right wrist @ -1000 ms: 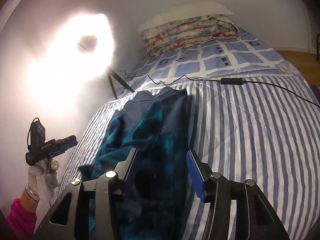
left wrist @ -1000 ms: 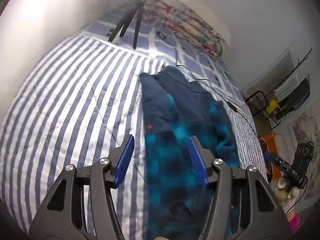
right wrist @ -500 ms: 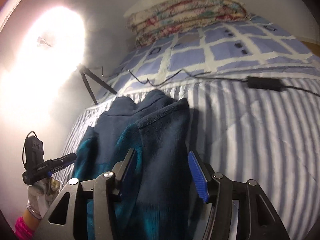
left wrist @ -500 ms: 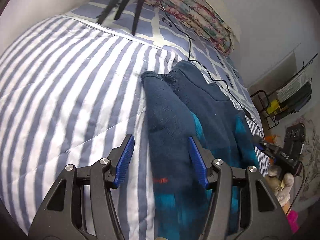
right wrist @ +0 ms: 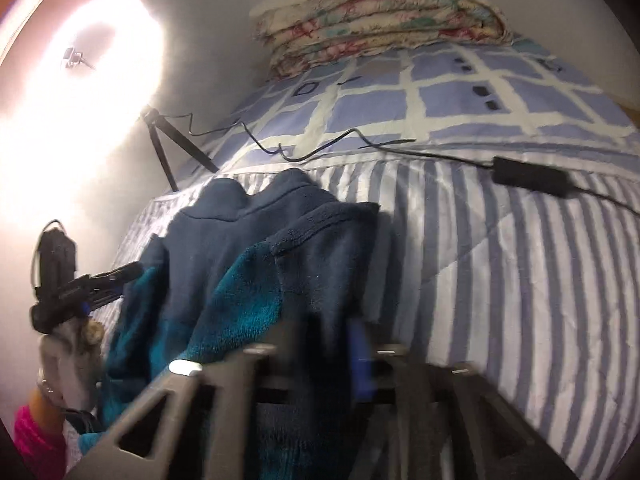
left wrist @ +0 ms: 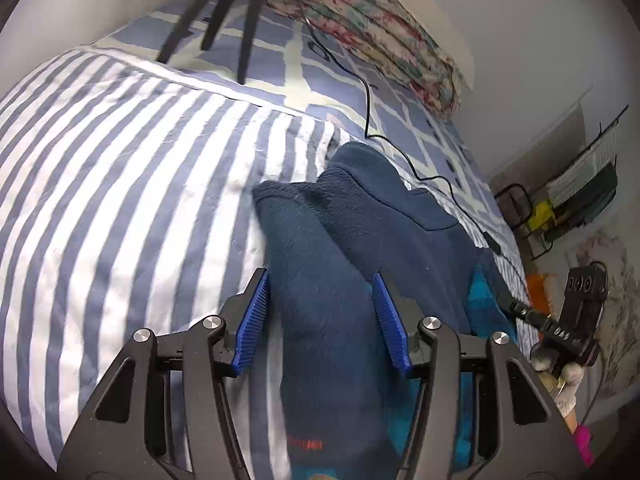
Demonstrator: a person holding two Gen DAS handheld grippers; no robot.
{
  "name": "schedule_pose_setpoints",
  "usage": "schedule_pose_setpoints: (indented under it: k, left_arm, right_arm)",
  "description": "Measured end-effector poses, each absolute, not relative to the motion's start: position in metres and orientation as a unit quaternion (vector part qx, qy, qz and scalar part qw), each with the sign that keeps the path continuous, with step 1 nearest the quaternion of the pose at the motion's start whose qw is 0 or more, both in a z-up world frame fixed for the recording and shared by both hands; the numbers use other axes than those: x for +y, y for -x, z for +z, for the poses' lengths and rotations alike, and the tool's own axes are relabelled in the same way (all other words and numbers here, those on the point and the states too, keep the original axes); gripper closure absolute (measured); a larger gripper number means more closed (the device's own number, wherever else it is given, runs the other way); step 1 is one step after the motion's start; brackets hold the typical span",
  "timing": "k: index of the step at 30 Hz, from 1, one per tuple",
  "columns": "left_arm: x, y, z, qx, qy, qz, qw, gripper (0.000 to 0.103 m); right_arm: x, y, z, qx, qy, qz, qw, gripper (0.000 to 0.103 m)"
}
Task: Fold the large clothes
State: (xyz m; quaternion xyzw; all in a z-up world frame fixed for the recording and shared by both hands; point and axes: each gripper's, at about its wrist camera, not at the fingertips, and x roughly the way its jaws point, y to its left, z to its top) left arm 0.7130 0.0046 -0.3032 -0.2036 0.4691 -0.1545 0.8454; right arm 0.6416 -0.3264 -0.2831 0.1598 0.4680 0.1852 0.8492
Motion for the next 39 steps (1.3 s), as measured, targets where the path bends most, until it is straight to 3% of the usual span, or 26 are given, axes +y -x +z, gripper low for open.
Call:
schedule_pose_setpoints:
  k: [5,6,7,8,9,10,14,18,27,33,39]
  left_arm:
    - [-0.025,-0.733,-0.311,0.492,0.135,-0.149,0.847,0.052]
    - [-0.032,-0.734,-0.312,0.494,0.114,-0.146,0.850,0.063]
    - [-0.041,-0.734,-0.311,0.491,0.089,-0.144,0.855,0.081]
    - [-0.045,-0.735,-0.311,0.490,0.078,-0.141,0.857,0.087]
    - [-0.048,-0.735,-0.310,0.490,0.071,-0.141,0.858,0.090]
    - [-0.049,-0.734,-0.308,0.485,0.073,-0.145,0.859,0.092]
    - [-0.038,-0.718,-0.285,0.450,0.106,-0.168,0.871,0.094]
    - [-0.035,-0.701,-0.253,0.420,0.131,-0.192,0.877,0.094]
    - [-0.035,-0.619,-0.166,0.363,0.121,-0.245,0.891,0.094]
    - [-0.029,-0.545,-0.144,0.359,0.114,-0.264,0.888,0.094]
    - [-0.020,-0.473,-0.159,0.379,0.085,-0.263,0.883,0.094]
  right_arm:
    - [-0.329,-0.666,-0.295,0.469,-0.205,0.181,0.840,0.060]
    - [-0.327,-0.671,-0.298,0.470,-0.205,0.180,0.839,0.060]
    - [-0.324,-0.674,-0.300,0.471,-0.203,0.177,0.840,0.063]
    - [-0.320,-0.677,-0.302,0.470,-0.197,0.176,0.842,0.083]
    - [-0.316,-0.678,-0.303,0.470,-0.190,0.181,0.843,0.096]
    - [-0.312,-0.680,-0.302,0.469,-0.182,0.182,0.845,0.096]
    - [-0.307,-0.670,-0.280,0.435,-0.146,0.179,0.870,0.099]
    - [-0.321,-0.655,-0.245,0.393,-0.180,0.196,0.880,0.099]
    - [-0.320,-0.590,-0.162,0.335,-0.167,0.254,0.892,0.099]
    - [-0.327,-0.517,-0.131,0.336,-0.158,0.267,0.889,0.099]
    - [-0.335,-0.436,-0.142,0.361,-0.157,0.273,0.878,0.099]
